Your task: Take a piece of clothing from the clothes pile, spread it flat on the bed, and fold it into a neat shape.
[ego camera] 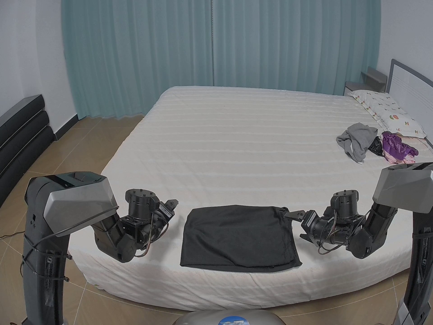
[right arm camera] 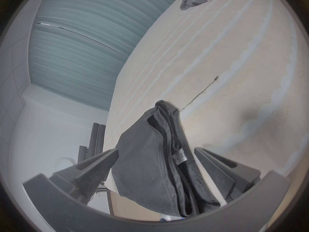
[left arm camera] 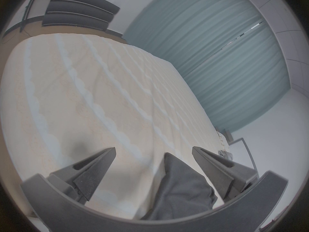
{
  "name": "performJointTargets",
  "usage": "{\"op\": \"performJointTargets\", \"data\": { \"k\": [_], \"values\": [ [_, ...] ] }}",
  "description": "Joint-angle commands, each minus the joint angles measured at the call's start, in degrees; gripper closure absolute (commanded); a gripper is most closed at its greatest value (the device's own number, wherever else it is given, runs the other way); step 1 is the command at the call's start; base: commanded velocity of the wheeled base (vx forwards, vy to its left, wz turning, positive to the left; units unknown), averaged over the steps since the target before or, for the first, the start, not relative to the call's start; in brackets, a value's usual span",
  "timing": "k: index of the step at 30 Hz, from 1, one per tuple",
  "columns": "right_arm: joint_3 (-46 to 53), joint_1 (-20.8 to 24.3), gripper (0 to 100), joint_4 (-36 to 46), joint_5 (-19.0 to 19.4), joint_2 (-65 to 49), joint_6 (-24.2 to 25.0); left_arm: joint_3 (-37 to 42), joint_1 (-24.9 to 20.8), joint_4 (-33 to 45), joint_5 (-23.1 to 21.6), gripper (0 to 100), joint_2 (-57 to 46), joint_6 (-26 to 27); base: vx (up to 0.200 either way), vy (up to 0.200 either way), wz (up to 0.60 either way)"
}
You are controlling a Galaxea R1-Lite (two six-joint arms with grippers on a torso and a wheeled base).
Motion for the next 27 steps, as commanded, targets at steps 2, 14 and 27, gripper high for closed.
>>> {"op": "performJointTargets", "data": {
  "k": [2,14,27],
  "values": [
    [-0.5,0.5,0,0.0,-2.5,0.3,0.1,2.5,1.1,0.0,3.4,0,-2.2,-0.4,0.000,0.000,0.00],
    [0.1,2.2,0,-4.2,-18.2,-5.2,-1.2,10.9,0.9,-1.4,10.3,0,-14.0,4.8,0.000,0.000,0.00],
    [15.6,2.3,0,-17.2,-22.6,-20.9,-20.5,30.7,3.1,-15.4,15.1,0,-35.2,17.8,0.000,0.000,0.00]
  ]
}}
